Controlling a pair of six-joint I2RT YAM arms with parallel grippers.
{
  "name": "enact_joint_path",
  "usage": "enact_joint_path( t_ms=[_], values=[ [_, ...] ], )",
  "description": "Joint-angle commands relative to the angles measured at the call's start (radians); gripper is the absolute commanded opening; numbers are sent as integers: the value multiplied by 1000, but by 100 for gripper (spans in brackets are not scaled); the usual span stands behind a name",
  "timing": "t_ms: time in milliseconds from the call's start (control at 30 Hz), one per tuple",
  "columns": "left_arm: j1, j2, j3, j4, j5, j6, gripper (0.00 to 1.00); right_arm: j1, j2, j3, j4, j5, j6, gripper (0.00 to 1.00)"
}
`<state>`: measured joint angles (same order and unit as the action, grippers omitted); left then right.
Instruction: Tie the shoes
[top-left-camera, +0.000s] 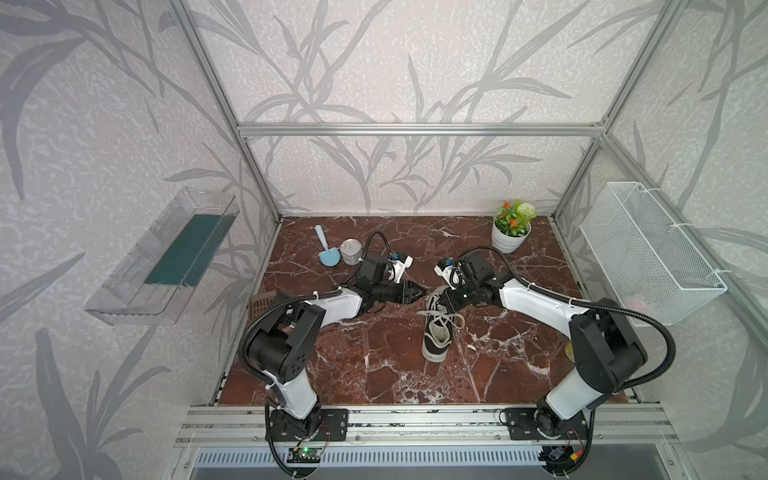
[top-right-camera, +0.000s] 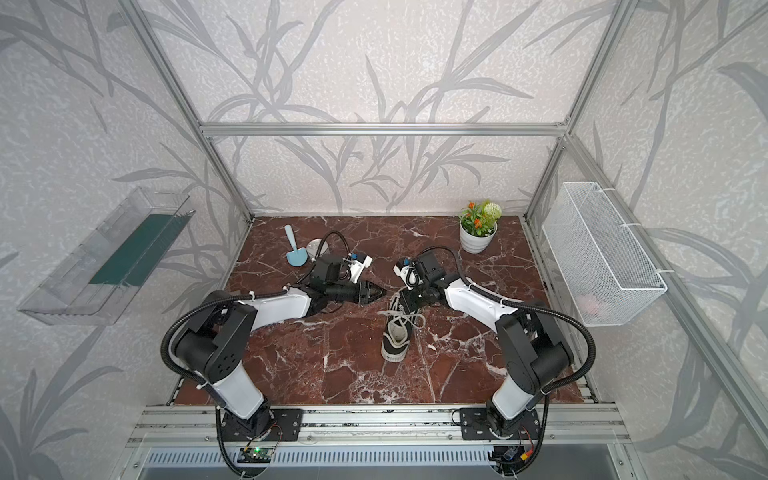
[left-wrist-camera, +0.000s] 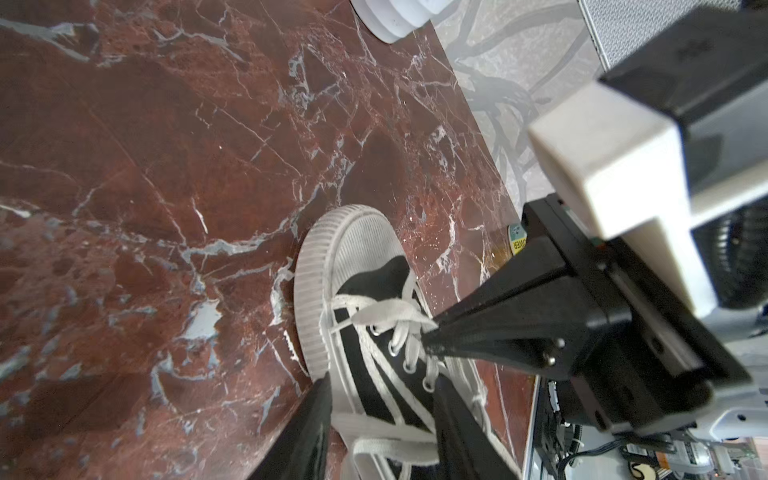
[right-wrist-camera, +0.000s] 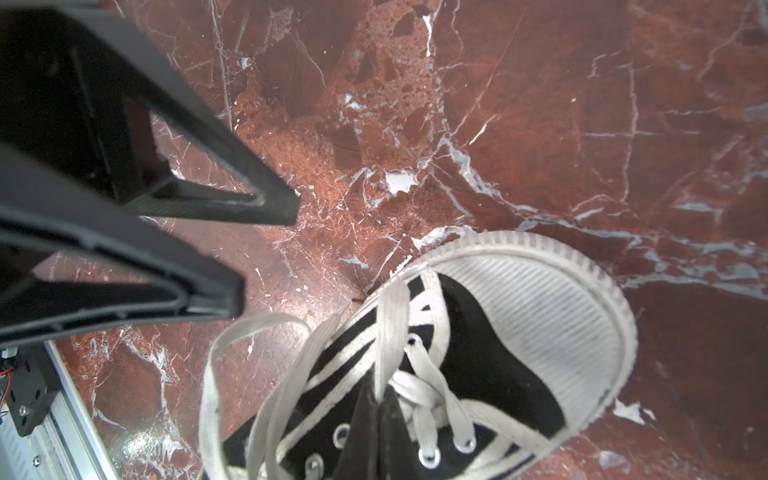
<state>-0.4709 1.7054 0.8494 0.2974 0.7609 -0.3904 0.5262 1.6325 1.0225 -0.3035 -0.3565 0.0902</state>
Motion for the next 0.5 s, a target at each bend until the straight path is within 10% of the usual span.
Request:
enact_joint_path(
  t_ms=[0,467],
  values=[
    [-1,-62,-47,-50,18,180,43,1,-48,-11,-1,10,9,0],
    [-29,-155,-57,-309,-23,624,48,0,-41,-5,-11,4,12,0]
  ],
)
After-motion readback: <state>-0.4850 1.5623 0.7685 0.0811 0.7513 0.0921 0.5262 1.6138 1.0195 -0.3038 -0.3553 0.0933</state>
